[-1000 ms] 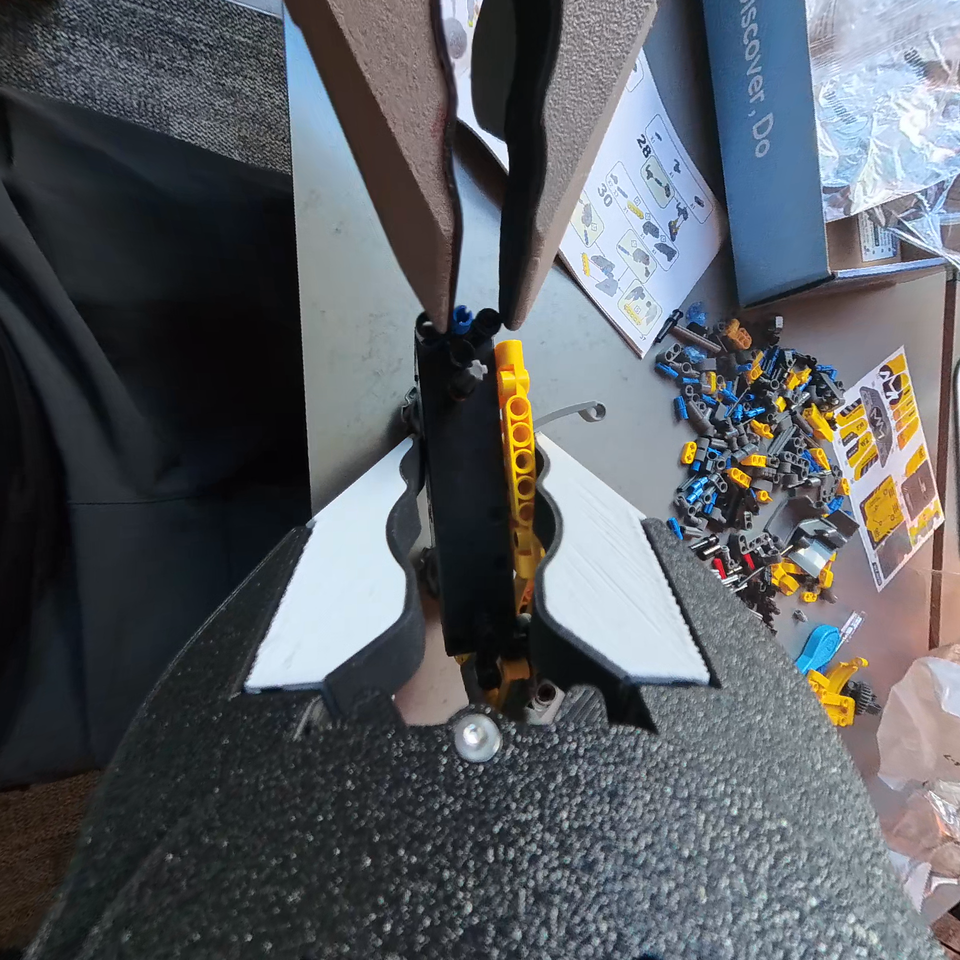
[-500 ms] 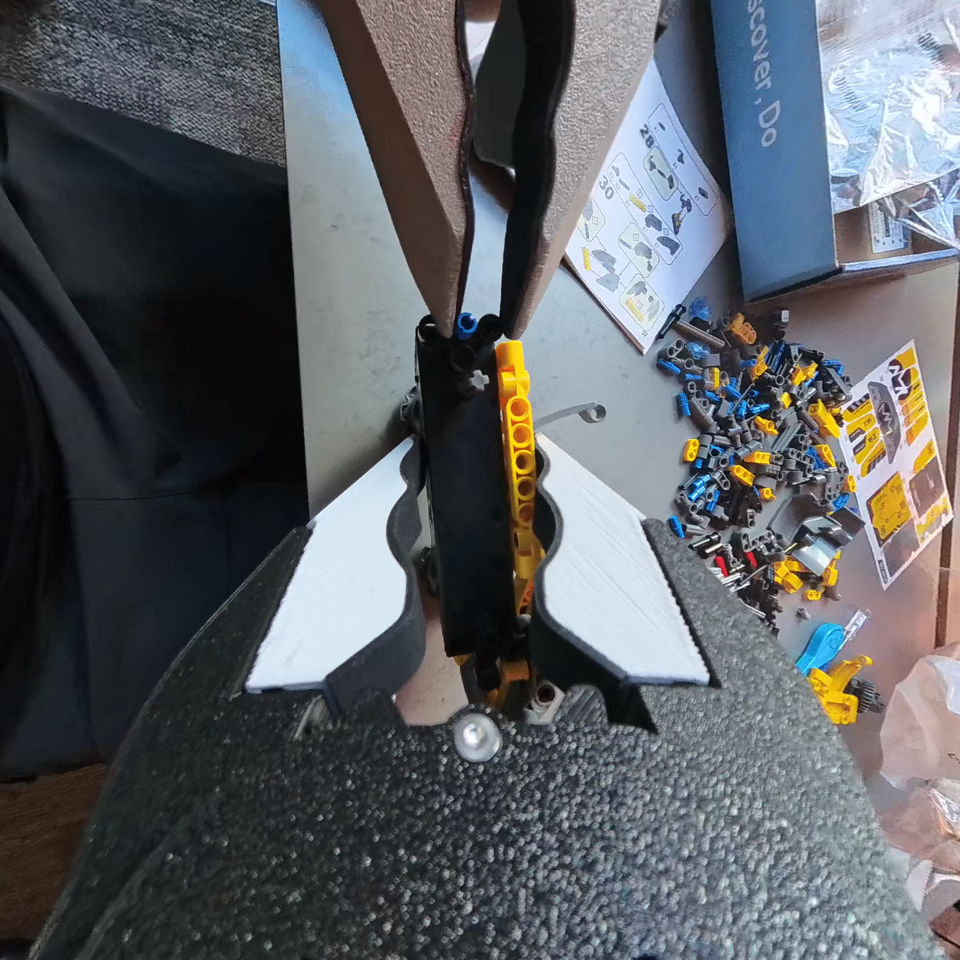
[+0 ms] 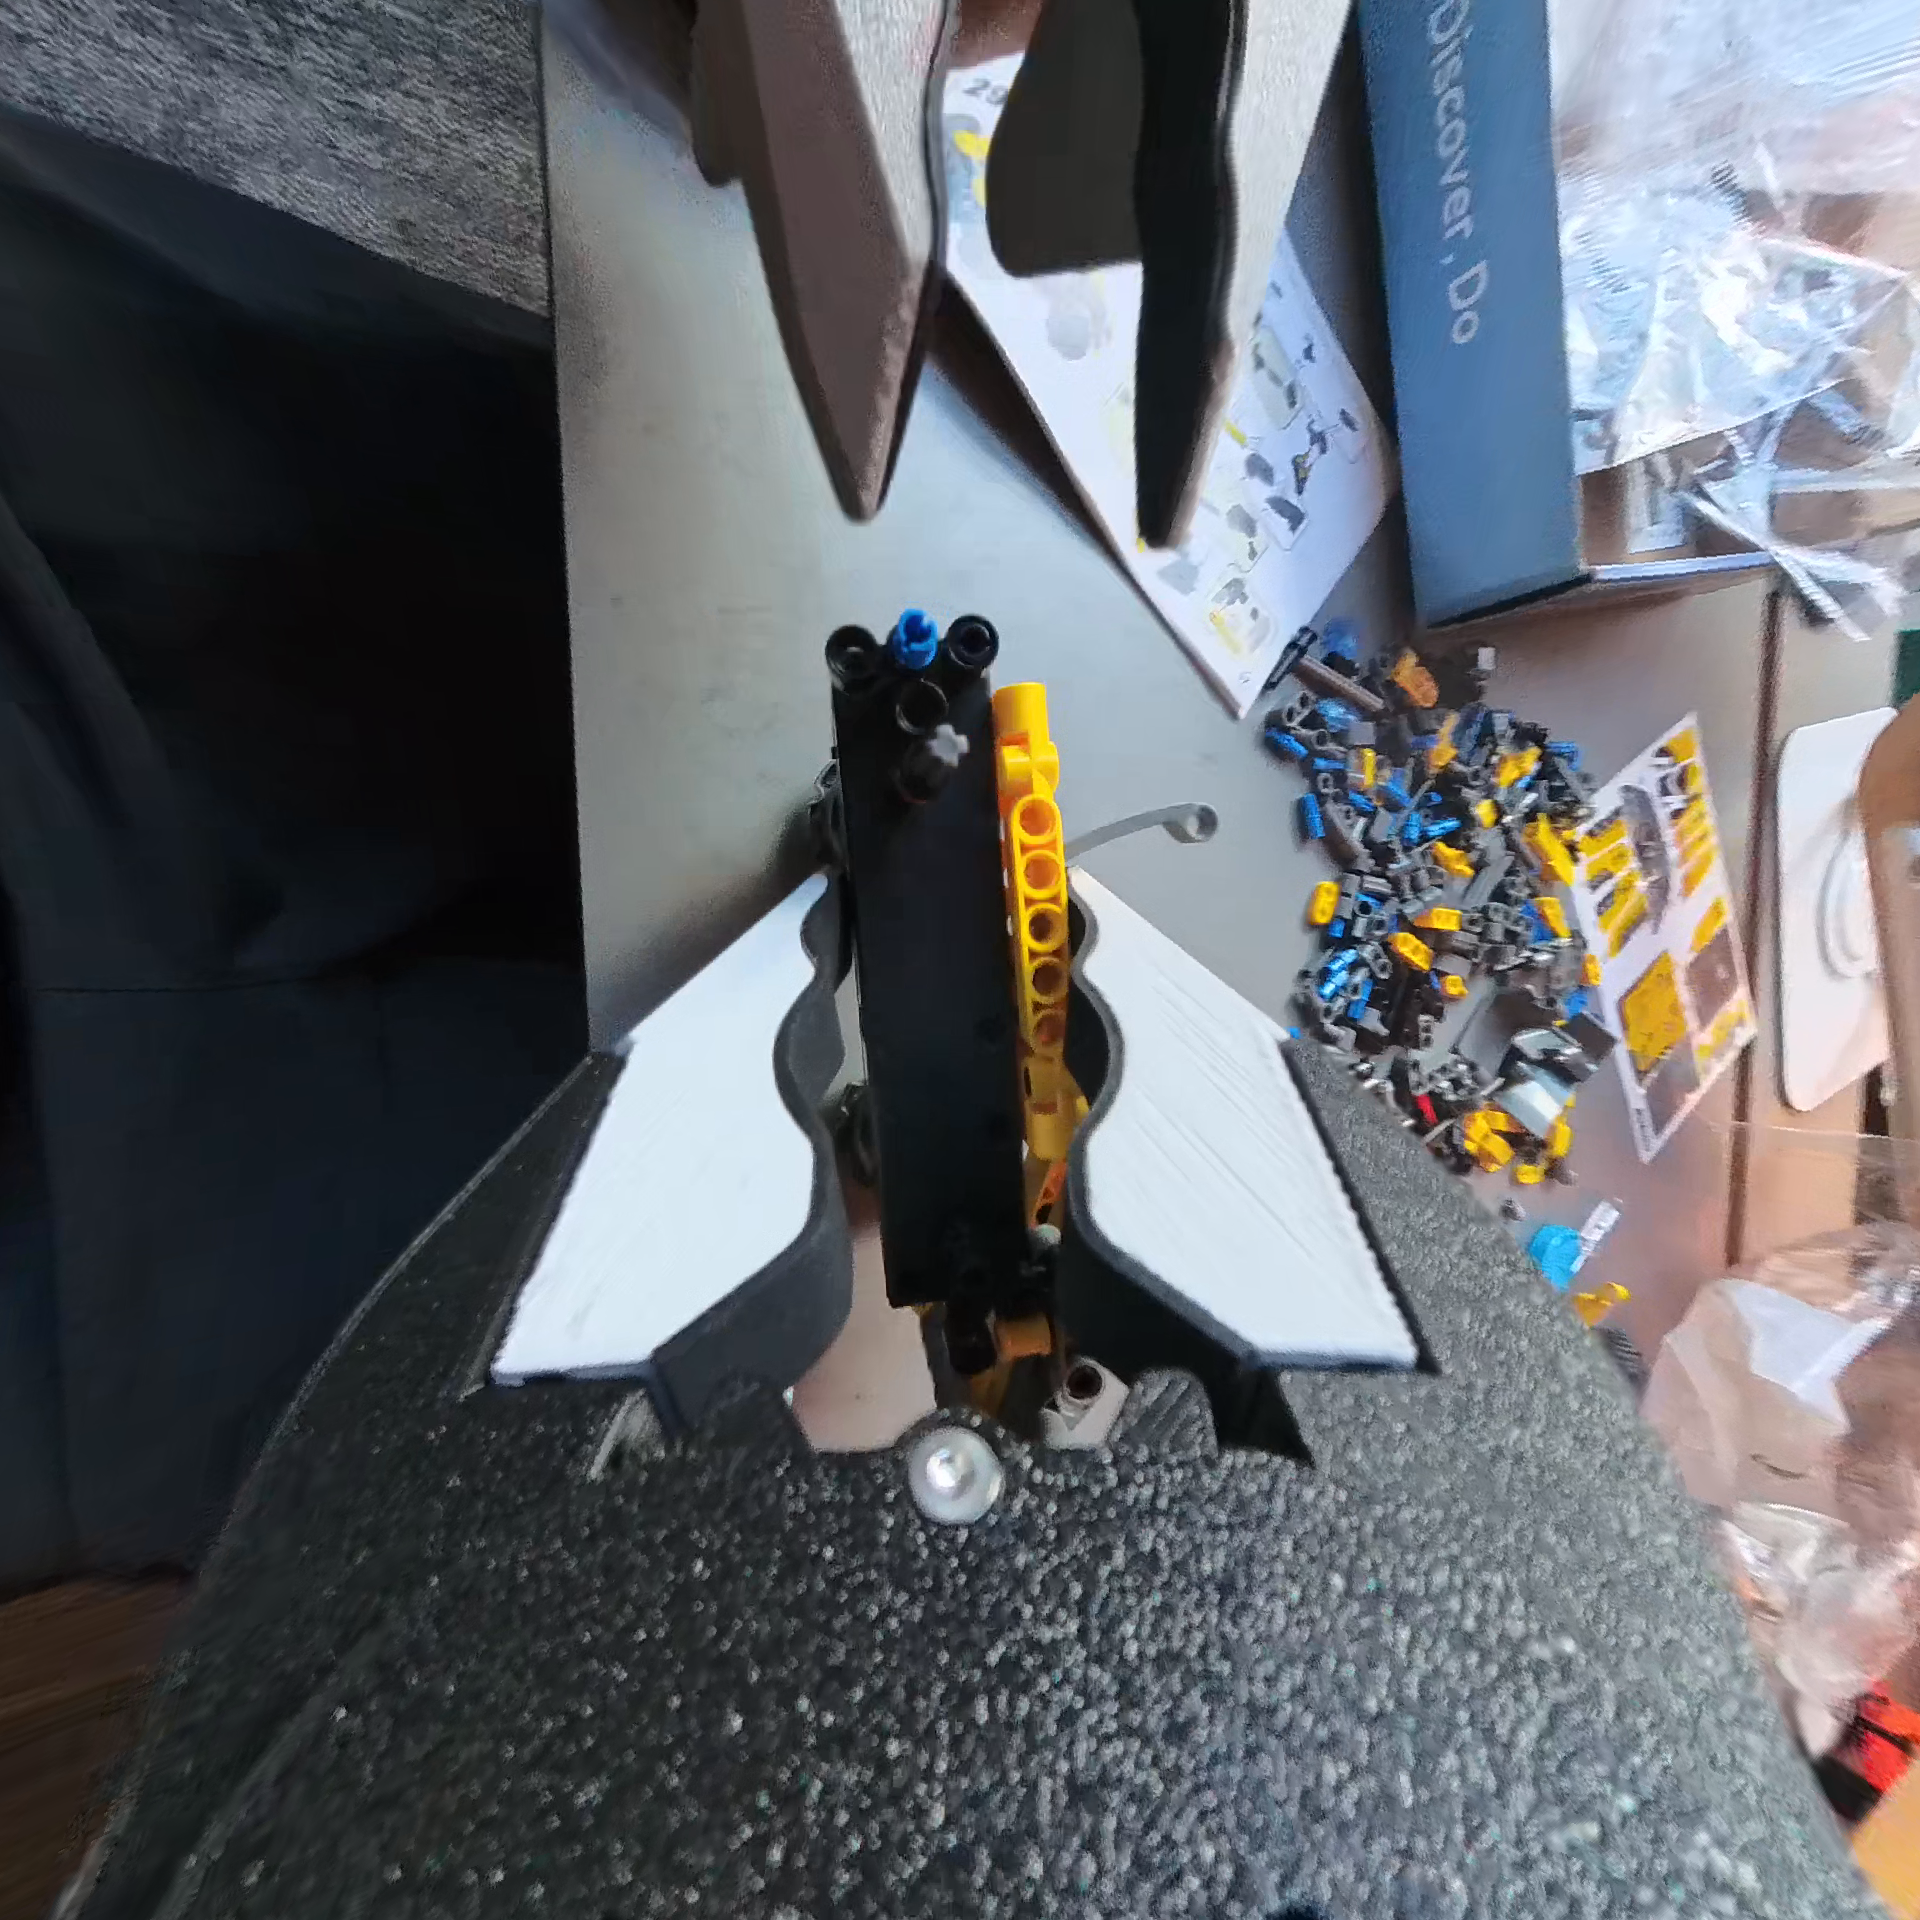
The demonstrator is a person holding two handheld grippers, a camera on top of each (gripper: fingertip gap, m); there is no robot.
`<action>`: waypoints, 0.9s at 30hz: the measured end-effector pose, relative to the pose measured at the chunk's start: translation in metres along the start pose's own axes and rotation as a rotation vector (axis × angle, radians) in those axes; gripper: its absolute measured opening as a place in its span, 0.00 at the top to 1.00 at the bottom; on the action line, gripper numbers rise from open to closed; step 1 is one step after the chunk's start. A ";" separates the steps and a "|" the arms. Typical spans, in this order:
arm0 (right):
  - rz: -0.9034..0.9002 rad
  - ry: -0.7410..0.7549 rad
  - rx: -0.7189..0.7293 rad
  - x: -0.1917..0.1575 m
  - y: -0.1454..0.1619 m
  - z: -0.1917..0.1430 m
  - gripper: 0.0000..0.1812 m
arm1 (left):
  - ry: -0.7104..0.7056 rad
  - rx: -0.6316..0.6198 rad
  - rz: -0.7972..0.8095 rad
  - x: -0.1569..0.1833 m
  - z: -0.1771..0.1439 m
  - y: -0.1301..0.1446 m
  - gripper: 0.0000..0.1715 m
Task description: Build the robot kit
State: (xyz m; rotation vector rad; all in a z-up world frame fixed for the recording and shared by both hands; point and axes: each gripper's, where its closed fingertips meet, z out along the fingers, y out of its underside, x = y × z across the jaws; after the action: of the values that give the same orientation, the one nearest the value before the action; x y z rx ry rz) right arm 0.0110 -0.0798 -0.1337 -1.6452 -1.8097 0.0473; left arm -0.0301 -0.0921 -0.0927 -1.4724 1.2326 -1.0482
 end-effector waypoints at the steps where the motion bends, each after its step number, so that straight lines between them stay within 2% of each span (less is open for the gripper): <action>1: -0.010 0.024 0.011 0.001 -0.001 -0.001 0.79 | -0.005 -0.008 0.014 0.002 0.000 0.004 0.72; 3: -0.028 0.082 0.062 0.007 -0.006 -0.004 0.79 | -0.046 -0.072 0.091 0.003 0.007 0.015 0.69; 5: -0.074 0.153 0.153 0.012 -0.018 -0.010 0.79 | -0.143 -0.134 0.226 -0.003 0.015 0.022 0.68; 6: -0.102 0.184 0.206 0.012 -0.025 -0.012 0.79 | -0.203 -0.148 0.303 -0.007 0.017 0.021 0.70; 7: -0.120 0.206 0.253 0.011 -0.032 -0.014 0.79 | -0.247 -0.158 0.384 -0.009 0.019 0.019 0.76; 10: -0.102 0.229 0.327 0.006 -0.038 -0.013 0.79 | -0.291 -0.202 0.540 -0.007 0.021 0.021 0.79; 15: 0.012 0.238 0.369 0.002 -0.022 -0.007 0.76 | -0.320 -0.274 0.550 -0.005 0.031 0.028 0.80; 19: 0.091 0.279 0.382 0.000 -0.016 -0.038 0.72 | -0.324 -0.307 0.489 -0.007 0.036 0.022 0.80; 21: 0.126 0.297 0.418 -0.003 -0.018 -0.065 0.73 | -0.315 -0.292 0.483 -0.004 0.036 0.016 0.80; 23: 0.142 0.262 0.453 -0.011 -0.025 -0.084 0.80 | -0.286 -0.285 0.476 0.003 0.039 0.013 0.80; 24: 0.143 0.244 0.448 -0.015 -0.028 -0.088 0.83 | -0.276 -0.292 0.473 0.005 0.040 0.012 0.80; 27: 0.109 0.248 0.395 -0.013 -0.036 -0.090 0.83 | -0.272 -0.292 0.505 0.006 0.045 0.012 0.80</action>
State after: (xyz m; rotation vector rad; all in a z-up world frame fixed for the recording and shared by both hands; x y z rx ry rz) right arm 0.0240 -0.1356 -0.0537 -1.3963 -1.4174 0.2244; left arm 0.0116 -0.0936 -0.1133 -1.3549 1.4926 -0.3309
